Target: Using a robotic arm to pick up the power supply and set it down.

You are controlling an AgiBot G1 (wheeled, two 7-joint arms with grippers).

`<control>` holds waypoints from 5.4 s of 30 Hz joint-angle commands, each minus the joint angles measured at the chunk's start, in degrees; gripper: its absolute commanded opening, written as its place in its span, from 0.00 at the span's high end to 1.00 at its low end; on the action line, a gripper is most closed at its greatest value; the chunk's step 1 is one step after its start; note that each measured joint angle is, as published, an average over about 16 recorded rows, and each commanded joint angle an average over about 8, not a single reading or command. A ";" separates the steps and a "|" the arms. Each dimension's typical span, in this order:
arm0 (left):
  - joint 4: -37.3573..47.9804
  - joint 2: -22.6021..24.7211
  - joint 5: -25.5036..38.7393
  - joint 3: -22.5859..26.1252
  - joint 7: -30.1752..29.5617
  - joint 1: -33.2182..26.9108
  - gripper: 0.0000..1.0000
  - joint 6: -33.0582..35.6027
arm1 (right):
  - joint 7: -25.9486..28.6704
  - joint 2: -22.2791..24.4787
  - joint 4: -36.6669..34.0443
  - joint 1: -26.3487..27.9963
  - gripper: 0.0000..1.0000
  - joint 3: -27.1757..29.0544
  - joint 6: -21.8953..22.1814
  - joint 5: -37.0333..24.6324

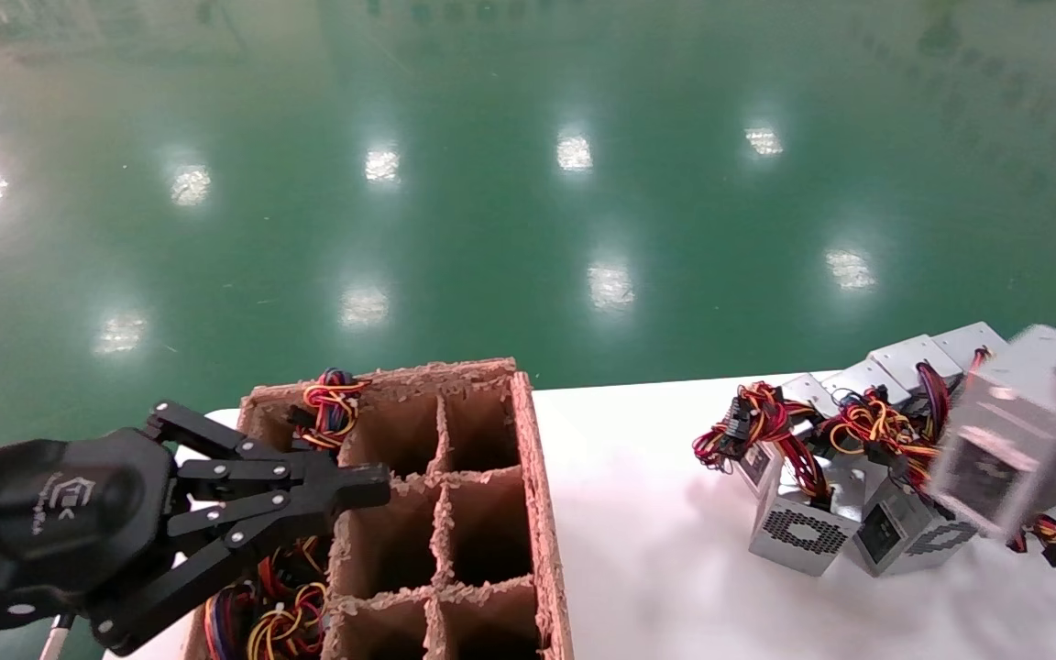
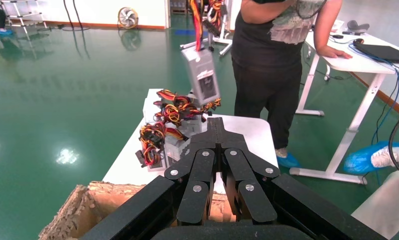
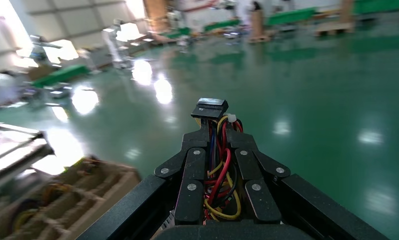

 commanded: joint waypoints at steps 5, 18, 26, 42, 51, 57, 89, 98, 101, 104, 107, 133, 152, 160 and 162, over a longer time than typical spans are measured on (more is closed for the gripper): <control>0.00 0.00 0.00 0.00 0.00 0.00 1.00 0.00 | -1.10 4.75 -4.42 -6.30 1.00 -1.11 -0.37 5.65; 0.00 0.00 0.00 0.00 0.00 0.00 1.00 0.00 | -1.77 6.20 -16.02 -17.67 1.00 -7.27 -0.72 16.29; 0.00 0.00 0.00 0.00 0.00 0.00 1.00 0.00 | -1.99 3.72 -21.65 -25.37 1.00 -8.35 -0.80 22.11; 0.00 0.00 0.00 0.00 0.00 0.00 1.00 0.00 | -4.37 -2.13 -23.44 -45.37 1.00 -3.27 -0.55 33.43; 0.00 0.00 0.00 0.00 0.00 0.00 1.00 0.00 | -6.78 -3.70 -19.50 -50.29 1.00 -1.55 0.51 35.03; 0.00 0.00 0.00 0.00 0.00 0.00 1.00 0.00 | -7.66 -4.69 -17.14 -48.41 1.00 -1.42 2.04 33.90; 0.00 0.00 0.00 0.01 0.00 0.00 1.00 0.00 | -6.08 -10.23 -20.48 -24.53 1.00 -5.96 13.41 19.07; 0.00 0.00 -0.01 0.01 0.00 0.00 1.00 0.00 | -5.97 -11.10 -21.25 -19.37 1.00 -6.98 15.05 16.51; 0.00 0.00 -0.01 0.01 0.00 0.00 1.00 0.00 | -5.96 -11.50 -21.60 -17.94 1.00 -7.37 15.55 15.67; 0.00 0.00 -0.01 0.01 0.00 0.00 1.00 0.00 | -5.99 -12.02 -21.94 -16.69 1.00 -7.80 15.96 14.81; 0.00 0.00 -0.01 0.01 0.00 0.00 1.00 0.00 | -5.95 -12.69 -22.42 -15.73 1.00 -8.26 16.30 13.98; 0.00 0.00 -0.01 0.01 0.01 0.00 1.00 0.00 | -4.33 -12.93 -26.56 -14.73 0.00 -9.92 10.30 11.35; 0.00 0.00 -0.01 0.01 0.01 0.00 1.00 0.00 | -7.19 -11.66 -25.88 -12.87 0.00 -8.71 1.41 12.72; 0.00 0.00 -0.01 0.01 0.01 0.00 1.00 0.00 | -6.60 -12.33 -21.49 -11.54 0.00 -6.86 1.15 9.33; 0.00 0.00 -0.01 0.01 0.01 0.00 1.00 0.00 | -5.94 -12.85 -19.30 -10.93 0.00 -5.83 1.23 7.36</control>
